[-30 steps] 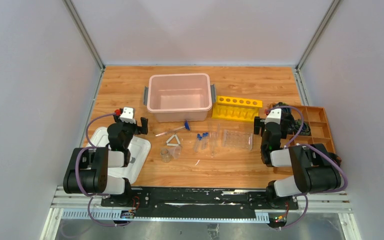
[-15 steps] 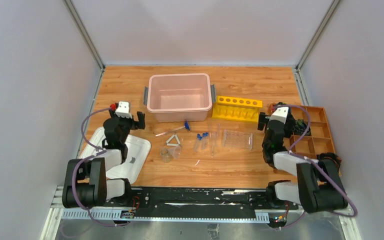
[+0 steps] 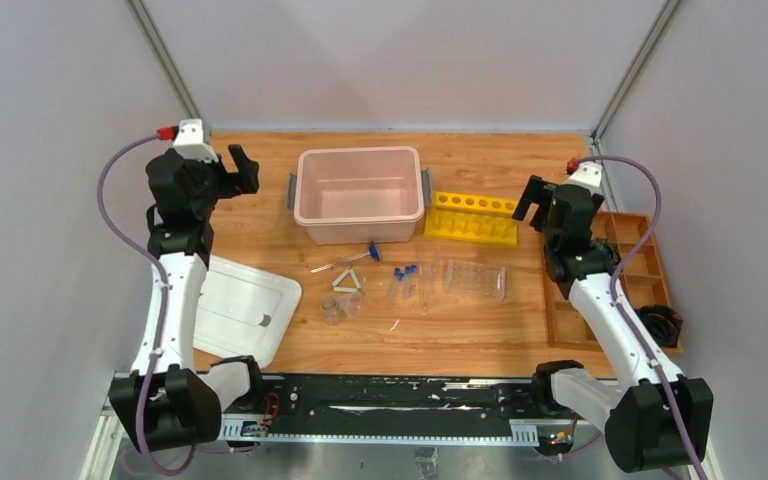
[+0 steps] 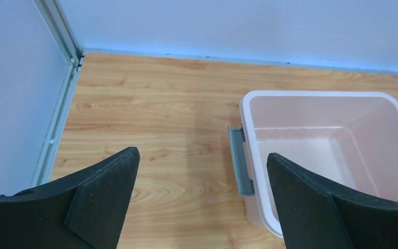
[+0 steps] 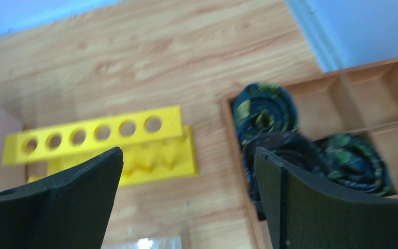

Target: Organize the chemistry lab equipment

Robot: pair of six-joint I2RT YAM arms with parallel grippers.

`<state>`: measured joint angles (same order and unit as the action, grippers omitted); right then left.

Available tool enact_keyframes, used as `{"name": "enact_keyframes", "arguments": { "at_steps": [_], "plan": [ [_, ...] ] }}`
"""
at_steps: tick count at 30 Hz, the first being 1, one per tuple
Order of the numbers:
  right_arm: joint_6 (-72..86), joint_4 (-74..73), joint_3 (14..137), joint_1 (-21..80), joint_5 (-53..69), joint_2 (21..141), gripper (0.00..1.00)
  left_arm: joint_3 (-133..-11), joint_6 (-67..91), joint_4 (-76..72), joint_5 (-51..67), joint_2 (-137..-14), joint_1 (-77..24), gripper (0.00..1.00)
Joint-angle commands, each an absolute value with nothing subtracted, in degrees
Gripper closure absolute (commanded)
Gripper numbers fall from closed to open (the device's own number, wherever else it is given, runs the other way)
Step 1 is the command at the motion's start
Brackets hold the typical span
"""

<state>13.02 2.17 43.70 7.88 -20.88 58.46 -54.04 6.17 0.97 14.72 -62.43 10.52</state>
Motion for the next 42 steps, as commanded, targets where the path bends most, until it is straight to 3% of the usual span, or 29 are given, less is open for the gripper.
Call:
{"name": "enact_keyframes", "arguments": {
  "at_steps": [1, 3, 5, 12, 16, 29, 42],
  "plan": [
    [18.9, -5.8, 43.4, 8.1, -3.3, 58.3, 0.0, -62.0, 7.8, 19.7, 16.1, -63.3, 11.0, 0.0],
    [20.1, -2.5, 41.2, 8.8, 6.1, 57.8, 0.0, -63.5, 7.4, 21.8, 16.4, -63.3, 11.0, 0.0],
    [21.1, -1.3, 40.1, 11.8, 5.9, 58.0, 0.0, -63.9, 7.4, 22.8, 16.6, -63.2, 10.9, 0.0],
    [19.1, -3.0, 44.9, 28.1, -3.5, 67.7, 0.34, -64.1, 6.4, 26.6, 17.8, -63.7, 11.0, 0.0],
    [20.2, -3.1, 48.9, 32.5, -4.5, 76.0, 0.42, -63.1, 5.4, 27.4, 20.4, -63.4, 11.0, 0.0],
    [23.4, 1.6, 57.2, 36.3, -5.8, 95.3, 0.48, -62.2, 4.1, 29.2, 24.5, -63.5, 11.0, 0.0],
    [22.9, 3.8, 59.2, 41.8, -16.9, 103.1, 0.55, -64.0, 2.3, 31.1, 21.7, -63.5, 11.0, 0.0]
  ]
}}
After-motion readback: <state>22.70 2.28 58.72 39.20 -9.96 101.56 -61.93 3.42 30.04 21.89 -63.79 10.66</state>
